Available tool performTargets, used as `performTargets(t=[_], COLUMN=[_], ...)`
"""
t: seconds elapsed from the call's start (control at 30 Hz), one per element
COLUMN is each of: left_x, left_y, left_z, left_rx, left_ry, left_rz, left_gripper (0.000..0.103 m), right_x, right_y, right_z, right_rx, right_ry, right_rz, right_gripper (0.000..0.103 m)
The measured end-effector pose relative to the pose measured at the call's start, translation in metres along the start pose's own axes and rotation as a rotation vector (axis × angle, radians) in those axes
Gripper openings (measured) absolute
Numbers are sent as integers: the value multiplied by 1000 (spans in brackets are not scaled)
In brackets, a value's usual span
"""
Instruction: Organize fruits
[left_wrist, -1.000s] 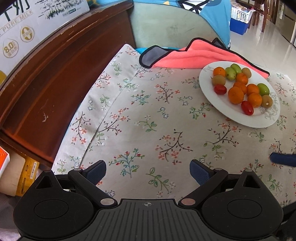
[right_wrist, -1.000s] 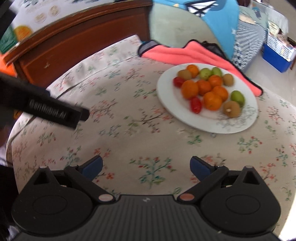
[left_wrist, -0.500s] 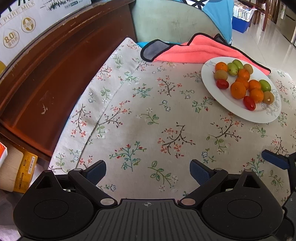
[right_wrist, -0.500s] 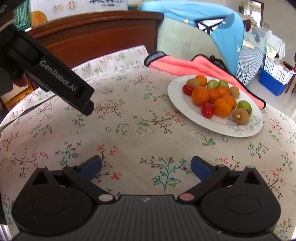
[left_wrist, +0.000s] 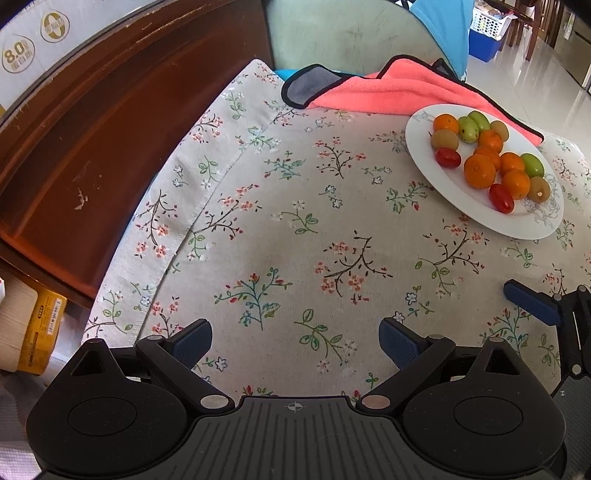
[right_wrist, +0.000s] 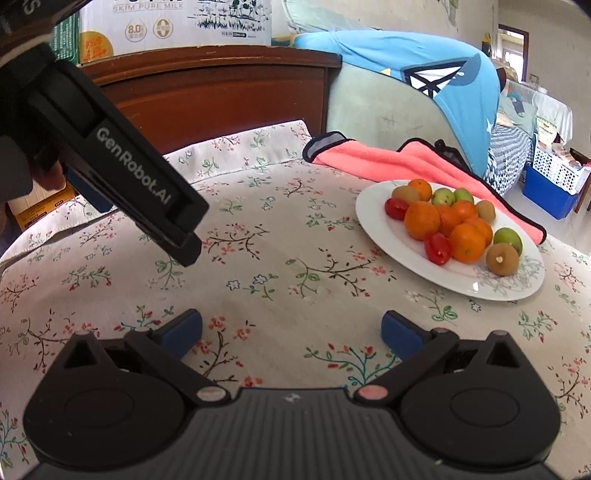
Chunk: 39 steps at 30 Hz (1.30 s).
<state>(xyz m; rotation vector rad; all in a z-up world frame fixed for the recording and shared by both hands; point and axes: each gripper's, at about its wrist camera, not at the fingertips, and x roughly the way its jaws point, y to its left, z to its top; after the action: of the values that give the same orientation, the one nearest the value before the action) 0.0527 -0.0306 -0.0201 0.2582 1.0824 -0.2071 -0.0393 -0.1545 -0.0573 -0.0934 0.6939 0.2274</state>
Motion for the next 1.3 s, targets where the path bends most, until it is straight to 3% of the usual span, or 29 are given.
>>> performTargets(t=[1.3], left_x=[22], left_y=[-4], left_z=[-6], left_rx=[23], left_ry=[20], left_rz=[17], left_gripper=[98], right_x=[0], right_y=[0], right_z=[-1], right_rx=[3], right_ry=[-2], right_rz=[4], right_gripper=[102])
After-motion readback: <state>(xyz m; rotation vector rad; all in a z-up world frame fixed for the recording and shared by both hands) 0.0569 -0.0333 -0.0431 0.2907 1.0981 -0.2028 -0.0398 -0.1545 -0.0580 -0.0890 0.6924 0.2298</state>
